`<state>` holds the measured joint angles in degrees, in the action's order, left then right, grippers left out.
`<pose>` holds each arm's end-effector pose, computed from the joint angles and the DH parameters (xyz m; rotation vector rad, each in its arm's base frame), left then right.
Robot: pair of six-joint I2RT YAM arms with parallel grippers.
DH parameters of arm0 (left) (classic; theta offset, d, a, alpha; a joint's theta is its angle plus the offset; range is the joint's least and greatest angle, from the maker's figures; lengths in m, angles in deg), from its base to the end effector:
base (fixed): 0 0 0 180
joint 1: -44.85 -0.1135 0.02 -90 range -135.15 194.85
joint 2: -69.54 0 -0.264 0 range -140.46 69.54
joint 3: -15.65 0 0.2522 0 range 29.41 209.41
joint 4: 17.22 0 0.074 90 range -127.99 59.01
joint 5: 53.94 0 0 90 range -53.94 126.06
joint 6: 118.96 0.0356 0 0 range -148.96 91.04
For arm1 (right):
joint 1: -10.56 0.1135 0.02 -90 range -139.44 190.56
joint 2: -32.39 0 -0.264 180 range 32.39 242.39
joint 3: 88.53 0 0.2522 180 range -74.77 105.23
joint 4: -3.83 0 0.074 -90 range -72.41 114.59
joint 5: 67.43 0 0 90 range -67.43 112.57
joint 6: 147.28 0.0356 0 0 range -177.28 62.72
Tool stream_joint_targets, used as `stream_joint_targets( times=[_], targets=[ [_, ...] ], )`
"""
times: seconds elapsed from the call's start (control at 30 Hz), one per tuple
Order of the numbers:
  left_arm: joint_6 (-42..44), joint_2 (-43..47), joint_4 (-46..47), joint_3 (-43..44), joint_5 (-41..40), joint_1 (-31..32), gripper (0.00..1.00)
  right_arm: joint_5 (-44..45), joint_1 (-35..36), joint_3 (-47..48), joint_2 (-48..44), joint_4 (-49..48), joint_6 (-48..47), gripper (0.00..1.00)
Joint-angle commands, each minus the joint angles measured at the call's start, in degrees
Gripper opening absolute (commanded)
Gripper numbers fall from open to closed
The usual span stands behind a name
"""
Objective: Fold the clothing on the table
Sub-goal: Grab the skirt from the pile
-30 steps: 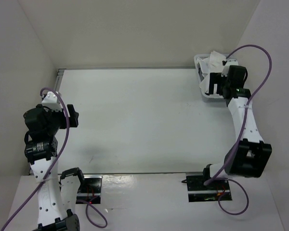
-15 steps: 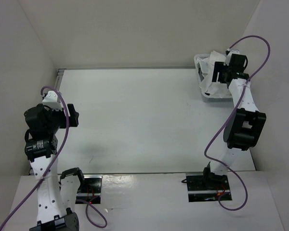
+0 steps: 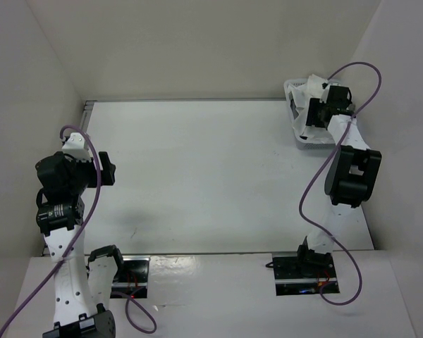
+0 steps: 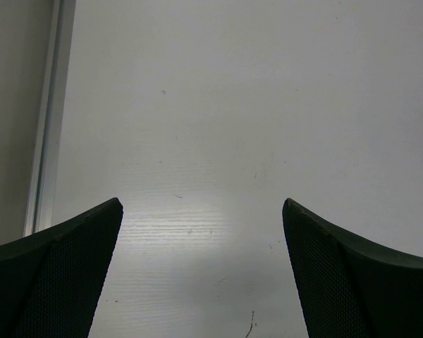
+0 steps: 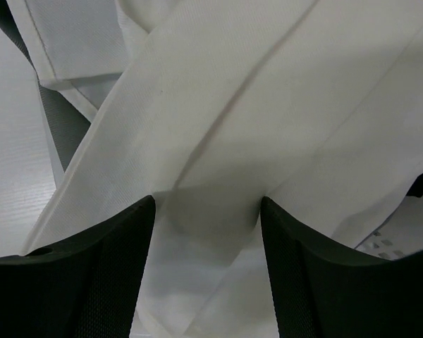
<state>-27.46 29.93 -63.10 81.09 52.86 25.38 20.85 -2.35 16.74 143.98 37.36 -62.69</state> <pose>0.1403 0.0387 0.3546 -0.1026 1.9026 -0.0339 0.4408 -0.0999 0.2610 0.1325 2.2657 -0.1354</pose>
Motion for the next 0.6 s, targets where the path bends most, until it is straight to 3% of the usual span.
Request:
stream_joint_targets(
  times=[0.0,0.1,0.13,0.27,0.4,0.57],
  targets=[
    [0.8,0.2,1.5,-0.3,0.3,-0.3,1.00,1.1,1.0,2.8,0.8,-4.3,0.5,0.61],
    [0.8,0.2,1.5,-0.3,0.3,-0.3,1.00,2.3,2.4,2.8,1.3,-4.3,0.0,0.42],
    [0.8,0.2,1.5,-0.3,0.3,-0.3,1.00,2.3,2.4,2.8,1.3,-4.3,0.0,0.30],
    [0.8,0.2,1.5,-0.3,0.3,-0.3,1.00,2.9,2.9,3.4,1.3,-3.0,0.0,0.00],
    [0.8,0.2,1.5,-0.3,0.3,-0.3,1.00,1.8,2.9,3.9,-2.0,-1.3,0.0,0.00],
    [0.8,0.8,1.5,-0.3,0.3,-0.3,1.00,1.3,4.0,5.7,-14.8,1.5,-1.1,0.00]
  ],
)
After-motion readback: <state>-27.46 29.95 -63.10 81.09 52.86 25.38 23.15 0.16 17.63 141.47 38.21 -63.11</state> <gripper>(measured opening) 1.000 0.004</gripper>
